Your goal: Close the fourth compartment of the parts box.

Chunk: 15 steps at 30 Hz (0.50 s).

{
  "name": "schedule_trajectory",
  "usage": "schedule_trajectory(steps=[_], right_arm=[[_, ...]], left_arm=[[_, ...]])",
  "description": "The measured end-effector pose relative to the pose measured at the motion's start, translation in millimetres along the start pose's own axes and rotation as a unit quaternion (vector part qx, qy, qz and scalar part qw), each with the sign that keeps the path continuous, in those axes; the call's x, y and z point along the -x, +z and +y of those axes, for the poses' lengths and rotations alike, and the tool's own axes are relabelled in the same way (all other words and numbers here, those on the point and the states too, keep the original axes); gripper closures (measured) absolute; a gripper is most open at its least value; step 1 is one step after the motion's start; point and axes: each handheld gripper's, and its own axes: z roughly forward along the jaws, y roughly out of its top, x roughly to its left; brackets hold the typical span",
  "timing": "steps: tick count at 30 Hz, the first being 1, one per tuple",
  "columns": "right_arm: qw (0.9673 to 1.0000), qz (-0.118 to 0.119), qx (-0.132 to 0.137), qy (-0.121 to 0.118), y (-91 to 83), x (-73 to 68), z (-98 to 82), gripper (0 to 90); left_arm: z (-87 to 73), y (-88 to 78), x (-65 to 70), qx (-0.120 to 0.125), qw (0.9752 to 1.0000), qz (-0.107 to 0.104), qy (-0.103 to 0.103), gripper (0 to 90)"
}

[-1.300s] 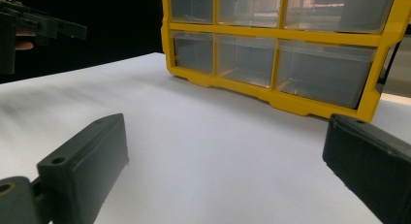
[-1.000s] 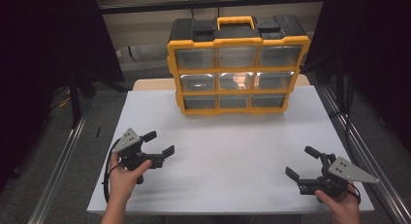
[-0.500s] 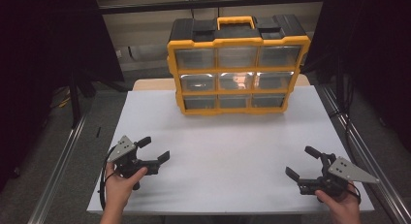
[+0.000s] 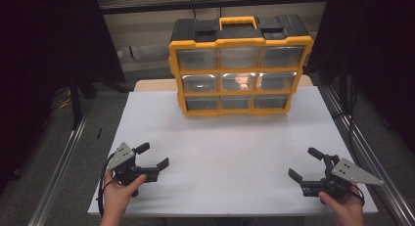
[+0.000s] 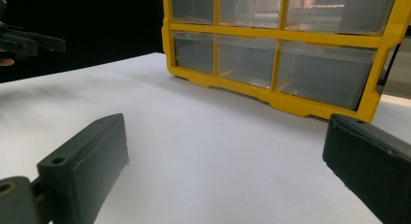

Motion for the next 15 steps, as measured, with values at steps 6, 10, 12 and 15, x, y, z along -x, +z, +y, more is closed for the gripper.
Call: schedule_trajectory(steps=[6, 10, 12, 15], right_arm=[[1.0000, 0.002, 0.000, -0.006, 0.0, 0.5, 0.1, 2.2], [1.0000, -0.001, -0.001, -0.001, 0.7, -0.8, 0.1, 2.3], [1.0000, -0.001, -0.002, -0.005, 0.8, 0.4, -0.6, 2.2], [1.0000, -0.005, -0.003, -0.001, 0.0, 1.2, -0.4, 2.3]], left_arm=[[-6.3, -6.3, -1.7, -0.007, 1.0000, 0.000, 0.006, 3.1], [-8.1, -10.5, -1.7, 0.000, 1.0000, 0.001, 0.001, 3.1], [-9.6, -13.0, -2.8, 0.004, 1.0000, 0.004, -0.004, 3.1], [-12.0, -16.4, -3.2, 0.011, 0.9999, 0.005, -0.012, 3.1]])
